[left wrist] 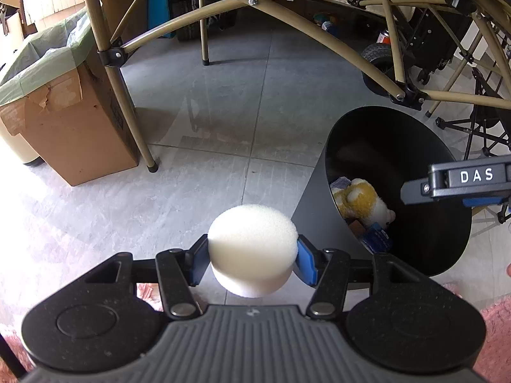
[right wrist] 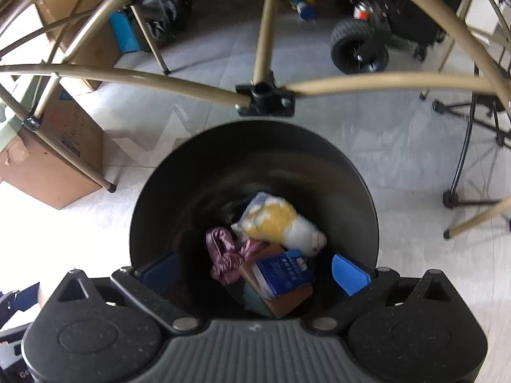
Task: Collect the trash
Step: 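Lower the right gripper into the bin and open it to drop the tissue pack, then withdraw the right gripper while moving the left gripper with the sponge over the bin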
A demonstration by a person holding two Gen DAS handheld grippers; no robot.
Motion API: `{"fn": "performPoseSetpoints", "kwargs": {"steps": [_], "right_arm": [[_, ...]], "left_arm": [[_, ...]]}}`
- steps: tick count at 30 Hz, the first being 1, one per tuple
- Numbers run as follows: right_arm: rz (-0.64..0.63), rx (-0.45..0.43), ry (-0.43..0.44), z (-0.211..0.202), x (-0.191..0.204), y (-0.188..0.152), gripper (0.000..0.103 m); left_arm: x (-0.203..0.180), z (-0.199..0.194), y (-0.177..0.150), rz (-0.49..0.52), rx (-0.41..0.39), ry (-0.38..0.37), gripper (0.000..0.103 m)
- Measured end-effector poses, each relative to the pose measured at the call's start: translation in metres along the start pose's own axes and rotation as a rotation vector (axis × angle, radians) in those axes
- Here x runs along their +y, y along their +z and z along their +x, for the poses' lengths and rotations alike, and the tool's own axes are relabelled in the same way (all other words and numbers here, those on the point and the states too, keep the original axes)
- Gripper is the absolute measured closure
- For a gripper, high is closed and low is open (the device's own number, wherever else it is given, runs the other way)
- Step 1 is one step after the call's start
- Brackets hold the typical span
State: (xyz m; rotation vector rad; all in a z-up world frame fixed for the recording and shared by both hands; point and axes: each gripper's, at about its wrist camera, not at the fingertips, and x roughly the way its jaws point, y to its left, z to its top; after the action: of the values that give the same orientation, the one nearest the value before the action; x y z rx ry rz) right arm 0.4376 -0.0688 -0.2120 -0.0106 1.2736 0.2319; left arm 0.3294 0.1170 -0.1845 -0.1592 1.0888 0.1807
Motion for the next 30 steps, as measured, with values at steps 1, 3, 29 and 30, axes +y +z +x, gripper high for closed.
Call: {"fn": "performPoseSetpoints", "kwargs": {"steps": [1, 3, 29, 30], "right_arm": [[0.007, 0.017, -0.003, 0.002, -0.001, -0.001, 0.000], [0.019, 0.038, 0.000, 0.004, -0.001, -0.002, 0.000], [0.024, -0.010, 0.026, -0.029, -0.018, -0.012, 0.000], [0.027, -0.016, 0.028, -0.031, -0.020, -0.013, 0.000]], "left_arm": [[0.000, 0.000, 0.000, 0.002, -0.001, -0.001, 0.047], [0.000, -0.001, -0.001, 0.003, -0.002, -0.001, 0.047], [-0.024, -0.022, 0.006, 0.036, -0.081, -0.011, 0.047], [-0.027, -0.024, 0.007, 0.039, -0.086, -0.012, 0.047]]}}
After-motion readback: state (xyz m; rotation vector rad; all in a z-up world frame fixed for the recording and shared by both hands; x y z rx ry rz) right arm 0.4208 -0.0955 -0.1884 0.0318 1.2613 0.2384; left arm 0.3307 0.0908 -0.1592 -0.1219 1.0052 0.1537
